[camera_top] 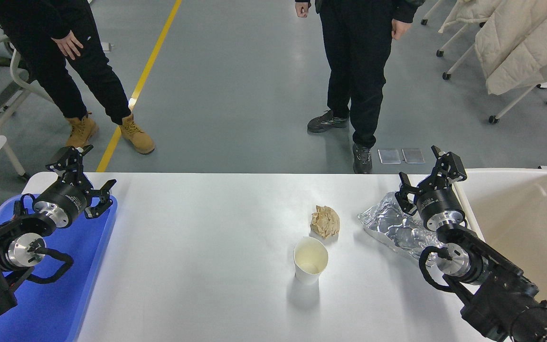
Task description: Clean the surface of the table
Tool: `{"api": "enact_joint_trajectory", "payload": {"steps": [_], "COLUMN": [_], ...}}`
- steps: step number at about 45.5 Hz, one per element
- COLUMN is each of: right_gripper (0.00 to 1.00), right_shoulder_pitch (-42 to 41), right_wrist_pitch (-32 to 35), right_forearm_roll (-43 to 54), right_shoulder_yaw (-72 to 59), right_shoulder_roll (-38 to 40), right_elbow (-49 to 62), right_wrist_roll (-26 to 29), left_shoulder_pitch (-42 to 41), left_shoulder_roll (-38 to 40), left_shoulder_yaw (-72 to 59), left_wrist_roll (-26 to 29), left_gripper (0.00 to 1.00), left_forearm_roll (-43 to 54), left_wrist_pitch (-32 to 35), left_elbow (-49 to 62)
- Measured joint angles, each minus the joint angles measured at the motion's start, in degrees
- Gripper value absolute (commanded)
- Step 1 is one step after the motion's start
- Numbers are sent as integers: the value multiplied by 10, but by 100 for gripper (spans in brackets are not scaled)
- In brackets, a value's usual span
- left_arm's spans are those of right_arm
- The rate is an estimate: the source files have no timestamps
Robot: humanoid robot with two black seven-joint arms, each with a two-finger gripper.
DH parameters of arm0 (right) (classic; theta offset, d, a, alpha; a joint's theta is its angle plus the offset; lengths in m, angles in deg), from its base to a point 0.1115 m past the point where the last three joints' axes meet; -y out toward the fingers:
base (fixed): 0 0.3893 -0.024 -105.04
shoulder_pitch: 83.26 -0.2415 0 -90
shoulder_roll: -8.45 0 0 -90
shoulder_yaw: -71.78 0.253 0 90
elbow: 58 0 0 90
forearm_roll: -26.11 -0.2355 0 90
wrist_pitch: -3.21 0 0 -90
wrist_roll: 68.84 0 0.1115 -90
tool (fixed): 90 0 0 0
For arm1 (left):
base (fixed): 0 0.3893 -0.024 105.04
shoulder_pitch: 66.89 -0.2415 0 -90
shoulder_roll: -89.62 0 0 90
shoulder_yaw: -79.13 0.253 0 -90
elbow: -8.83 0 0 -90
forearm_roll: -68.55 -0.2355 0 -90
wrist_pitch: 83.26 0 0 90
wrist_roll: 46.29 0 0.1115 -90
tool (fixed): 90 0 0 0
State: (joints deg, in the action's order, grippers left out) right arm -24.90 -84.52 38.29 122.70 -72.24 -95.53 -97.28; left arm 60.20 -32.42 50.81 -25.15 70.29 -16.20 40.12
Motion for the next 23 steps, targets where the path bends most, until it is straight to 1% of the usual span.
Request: {"api": "enact_joint_trajectory", "payload": {"steps": [23], "right_gripper": [100], "right_shoulder_pitch": [-1], "right_wrist_pitch": [1], "right_forearm_roll": [-1], "right_shoulder_yaw": [-1], "right_shoulder_roll": [-7], "right_elbow": [1], "right_wrist_roll": [0], "left_shoulder_pitch": [-1], "left_shoulder_roll": [0], "left_shoulder_yaw": [-1], "left_wrist_roll": [1], "left_gripper": [100], "left_forearm_roll": [0], "left_wrist_pitch": [0], "left_elbow": [0]}}
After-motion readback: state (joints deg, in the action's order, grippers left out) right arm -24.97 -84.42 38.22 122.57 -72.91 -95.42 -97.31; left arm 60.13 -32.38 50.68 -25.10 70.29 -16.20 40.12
